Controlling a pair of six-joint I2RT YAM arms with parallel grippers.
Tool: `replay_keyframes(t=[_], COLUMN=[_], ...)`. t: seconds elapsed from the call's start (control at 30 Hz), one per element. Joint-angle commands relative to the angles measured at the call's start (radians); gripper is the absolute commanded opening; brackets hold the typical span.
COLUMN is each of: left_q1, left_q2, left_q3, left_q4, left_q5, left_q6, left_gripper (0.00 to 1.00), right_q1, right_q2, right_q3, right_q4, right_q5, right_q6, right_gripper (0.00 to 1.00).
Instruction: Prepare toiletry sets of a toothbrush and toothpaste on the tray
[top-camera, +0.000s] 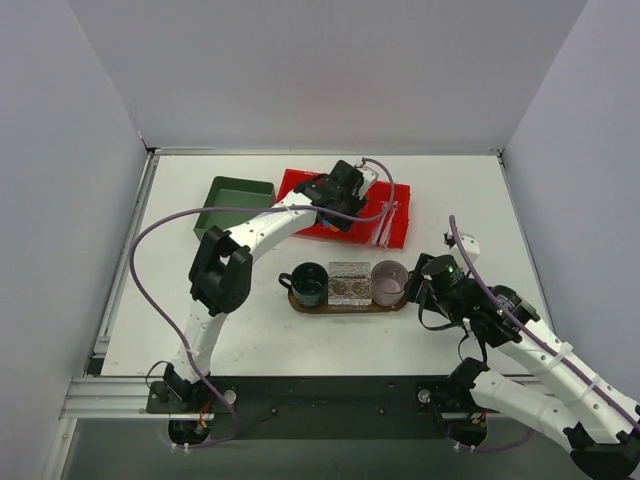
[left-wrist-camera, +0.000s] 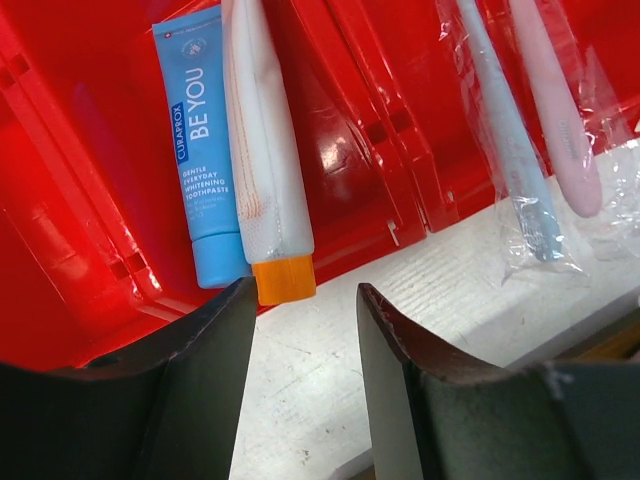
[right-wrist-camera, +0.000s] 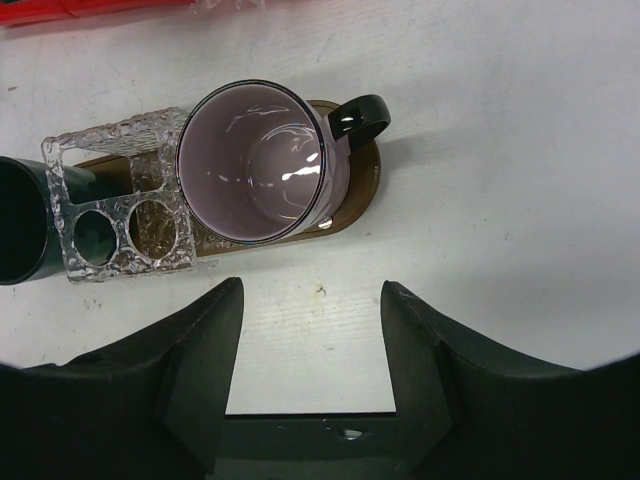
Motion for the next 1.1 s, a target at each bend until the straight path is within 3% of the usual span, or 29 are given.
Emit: replay_keyframes(t=[0.0, 0.5, 0.87, 1.07], left_q1=[0.000, 0.002, 0.004, 0.000], left_q2=[0.036, 0.180, 0.233, 0.237], left_q3=[0.080, 0.226, 0.247, 0.238], left_q4=[-0.010, -0.076, -0.093, -0.094], left_q5=[-0.023, -0.066, -0.163, -0.207], left_q6=[0.011, 0.006, 0.051, 0.066], left_gripper=[0.55, 0.55, 0.54, 0.48], right_q1=[-0.006, -0.006, -0.004, -0.004], right_q2=[-0.008, -0.008, -0.016, -0.028], right_q3=[-0.009, -0.018, -0.018, -0.026], right_q4=[0.005, 0.005, 0.008, 0.007], right_q5=[0.009, 0.006, -0.006, -0.006], right_q6=[0.008, 0.011, 0.021, 0.026], right_gripper=[0.52, 0.52, 0.52, 0.52])
